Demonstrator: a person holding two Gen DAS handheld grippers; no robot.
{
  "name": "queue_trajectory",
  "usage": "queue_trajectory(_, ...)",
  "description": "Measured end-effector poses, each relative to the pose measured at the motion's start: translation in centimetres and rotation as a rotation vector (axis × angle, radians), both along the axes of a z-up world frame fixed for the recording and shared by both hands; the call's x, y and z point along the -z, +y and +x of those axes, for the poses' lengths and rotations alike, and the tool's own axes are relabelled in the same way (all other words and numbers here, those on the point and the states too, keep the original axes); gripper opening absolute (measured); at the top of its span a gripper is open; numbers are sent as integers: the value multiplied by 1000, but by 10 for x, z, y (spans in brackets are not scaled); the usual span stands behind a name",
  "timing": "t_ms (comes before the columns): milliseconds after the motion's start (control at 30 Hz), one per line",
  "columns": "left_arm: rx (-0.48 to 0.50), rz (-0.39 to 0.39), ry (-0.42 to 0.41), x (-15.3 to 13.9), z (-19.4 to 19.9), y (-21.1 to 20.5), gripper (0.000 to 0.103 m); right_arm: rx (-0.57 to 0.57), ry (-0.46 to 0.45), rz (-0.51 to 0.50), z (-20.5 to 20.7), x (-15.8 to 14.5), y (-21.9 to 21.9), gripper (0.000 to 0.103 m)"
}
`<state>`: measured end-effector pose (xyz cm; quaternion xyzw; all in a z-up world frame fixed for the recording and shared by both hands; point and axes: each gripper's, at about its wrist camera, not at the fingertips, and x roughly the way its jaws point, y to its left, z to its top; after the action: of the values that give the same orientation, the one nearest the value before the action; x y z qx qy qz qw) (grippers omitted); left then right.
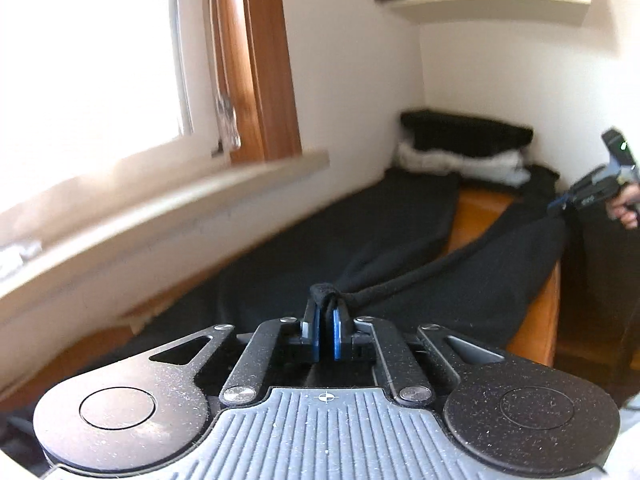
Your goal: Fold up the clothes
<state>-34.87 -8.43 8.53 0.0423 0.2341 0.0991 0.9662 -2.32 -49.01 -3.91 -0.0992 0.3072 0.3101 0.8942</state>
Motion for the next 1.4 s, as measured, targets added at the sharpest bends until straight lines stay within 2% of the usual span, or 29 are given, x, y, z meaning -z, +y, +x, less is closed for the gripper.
queue_trajectory(67, -5, 18, 10, -4, 2, 1, 6, 65, -7, 26, 7, 0, -9, 37)
queue_trajectory(200, -16, -21, 32, 2, 11, 11, 6, 168, 4, 48, 24, 11, -25, 46)
queue_trajectory(400, -18, -48, 72, 13, 22, 16, 7, 194, 6, 94, 37, 21, -35, 48)
queue_trajectory(433, -20, -47, 74, 14, 23, 17, 7, 189, -5, 89, 37, 22, -34, 46)
queue_trajectory(500, -24, -50, 73, 16, 24, 17, 7, 164, -18, 75, 35, 22, -30, 18)
queue_trajectory(533, -25, -52, 70, 17, 24, 17, 7, 150, -24, 68, 33, 22, -27, 11)
queue_trajectory(633, -23, -60, 63, 17, 21, 18, 7, 107, -48, 9, 26, 18, -13, 7)
queue_trajectory(667, -27, -62, 48, 14, 20, 18, 7, 99, -84, -19, 21, 15, -9, 7)
queue_trajectory(767, -37, -59, -3, -1, 17, 19, 6, 134, -193, -31, 17, -14, -7, 6)
queue_trajectory(867, -44, -45, -68, -22, 16, 17, 6, 179, -312, -4, 21, -62, -16, 6)
queue_trajectory(1000, 5, -49, -158, -57, 17, 5, 6, 241, -434, 11, 25, -125, -31, 6)
queue_trajectory(1067, 34, -43, -181, -72, 23, -2, 6, 279, -505, 22, 26, -157, -40, 5)
queue_trajectory(1167, 57, -49, -156, -79, 49, -5, 6, 334, -585, -17, 40, -184, -35, 6)
queue_trajectory(1233, 33, -74, -99, -68, 78, 2, 11, 353, -593, -76, 58, -188, -20, 6)
queue_trajectory(1267, 27, -84, -52, -58, 91, 5, 18, 372, -574, -111, 74, -183, -9, 7)
queue_trajectory(1300, 21, -93, -8, -48, 104, 7, 33, 393, -537, -139, 90, -174, 1, 10)
queue_trajectory(1333, 1, -93, 24, -38, 112, 12, 41, 414, -495, -165, 105, -164, 11, 14)
queue_trajectory(1400, -37, -93, 53, -24, 114, 23, 42, 407, -437, -188, 122, -138, 30, 21)
